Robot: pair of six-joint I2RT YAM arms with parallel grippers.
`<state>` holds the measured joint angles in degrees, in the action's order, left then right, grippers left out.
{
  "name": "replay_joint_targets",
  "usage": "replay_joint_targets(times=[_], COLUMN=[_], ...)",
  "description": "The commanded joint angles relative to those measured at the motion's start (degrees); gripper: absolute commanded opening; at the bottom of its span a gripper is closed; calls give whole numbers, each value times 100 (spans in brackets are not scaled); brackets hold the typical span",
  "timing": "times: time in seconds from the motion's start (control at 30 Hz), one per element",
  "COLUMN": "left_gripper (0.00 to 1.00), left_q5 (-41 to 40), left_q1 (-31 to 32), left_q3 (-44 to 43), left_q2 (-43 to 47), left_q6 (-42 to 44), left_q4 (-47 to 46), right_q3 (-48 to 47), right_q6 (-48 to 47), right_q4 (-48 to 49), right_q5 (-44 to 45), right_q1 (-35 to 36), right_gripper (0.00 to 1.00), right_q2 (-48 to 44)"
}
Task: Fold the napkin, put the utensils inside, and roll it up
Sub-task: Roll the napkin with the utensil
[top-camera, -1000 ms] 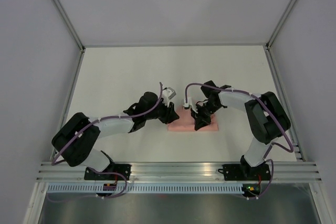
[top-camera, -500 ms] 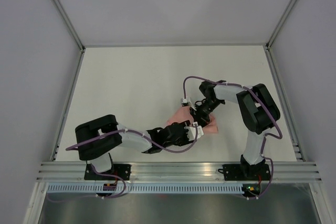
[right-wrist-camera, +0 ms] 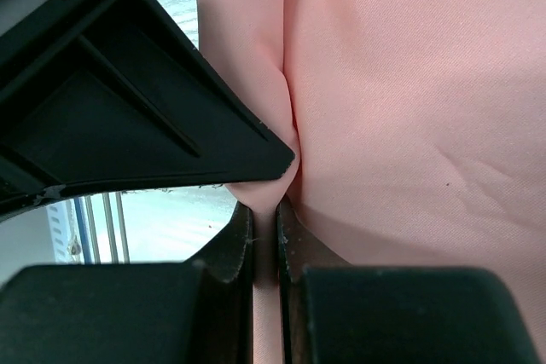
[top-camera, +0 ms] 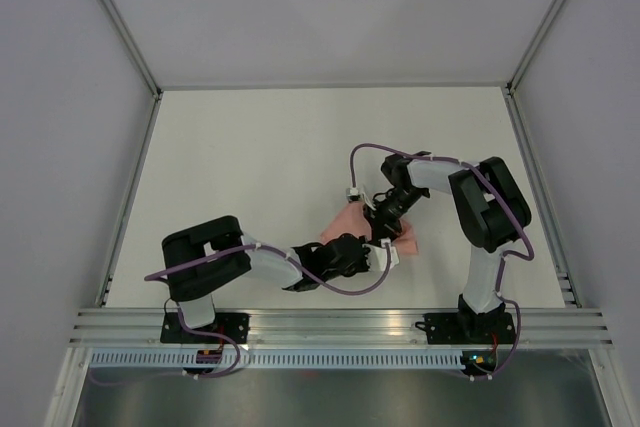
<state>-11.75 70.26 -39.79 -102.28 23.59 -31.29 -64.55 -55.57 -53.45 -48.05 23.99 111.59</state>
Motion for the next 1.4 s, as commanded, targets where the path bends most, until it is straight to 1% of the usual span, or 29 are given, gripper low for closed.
replay_joint_targets(times=[0.0, 0.07, 0.1, 0.13, 0.17, 0.23, 0.27, 0.33, 0.37, 0.53, 0.63, 0.77, 0.87, 1.0, 1.1, 1.13, 1.2, 1.23, 1.27, 1.33, 1.37], left_gripper=[6, 2, 2, 2, 2, 2, 2, 2, 2, 2, 2, 2, 2, 2, 2, 2, 2, 2, 2, 2, 2], left_q5=[513, 769, 1032, 1147, 1549, 1850, 2113, 2369, 2622, 3318, 3758, 4302, 4610, 5050, 5428, 5490, 5596, 5604, 5631, 5631, 5648], left_q1=[-91, -170, -205, -301, -354, -495, -548, -706, -759, -1136, -1408, -1717, -1875, -2095, -2271, -2341, -2394, -2411, -2420, -2438, -2455], left_q3=[-195, -301, -353, -415, -494, -521, -547, -565, -591, -881, -960, -1074, -1372, -1698, -1883, -1962, -2058, -2181, -2243, -2418, -2463], left_q2=[-240, -257, -275, -310, -328, -354, -363, -407, -424, -644, -741, -872, -1135, -1452, -1707, -1821, -1944, -2058, -2111, -2217, -2313], left_q6=[-293, -460, -600, -654, -759, -856, -961, -1050, -1154, -1331, -1506, -1770, -1832, -2016, -2210, -2254, -2298, -2298, -2298, -2500, -2526], left_q4=[841, 1062, 1307, 1440, 1528, 1696, 1722, 1801, 1828, 2319, 2373, 2477, 2854, 3093, 3094, 3259, 3322, 3453, 3524, 3708, 3761], right_q3=[189, 198, 206, 224, 233, 242, 250, 250, 250, 162, 180, 364, 802, 1348, 1769, 1875, 2236, 2359, 2638, 2938, 3236], right_q6=[-323, -314, -288, -270, -227, -156, -69, -15, 37, 564, 923, 1110, 1206, 1136, 900, 847, 768, 750, 776, 820, 855], right_q4=[326, 353, 362, 431, 432, 467, 502, 546, 581, 897, 1212, 1565, 1890, 2259, 2400, 2453, 2637, 2803, 2953, 3410, 3594], right_q5=[841, 824, 815, 789, 771, 719, 718, 675, 683, 683, 718, 797, 771, 745, 753, 771, 990, 1121, 1488, 1912, 2088], right_q1=[45, 18, 18, 9, -17, -34, -52, -87, -139, -359, -579, -807, -887, -896, -887, -878, -809, -634, -510, -168, 182], right_gripper=[4, 9, 15, 19, 25, 34, 43, 48, 50, 52, 53, 54, 54, 56, 57, 57, 57, 57, 57, 57, 57], right_q2=[372, 311, 276, 189, 127, -93, -181, -505, -620, -1358, -1789, -2404, -3001, -3835, -4197, -4250, -4382, -4426, -4453, -4602, -4663])
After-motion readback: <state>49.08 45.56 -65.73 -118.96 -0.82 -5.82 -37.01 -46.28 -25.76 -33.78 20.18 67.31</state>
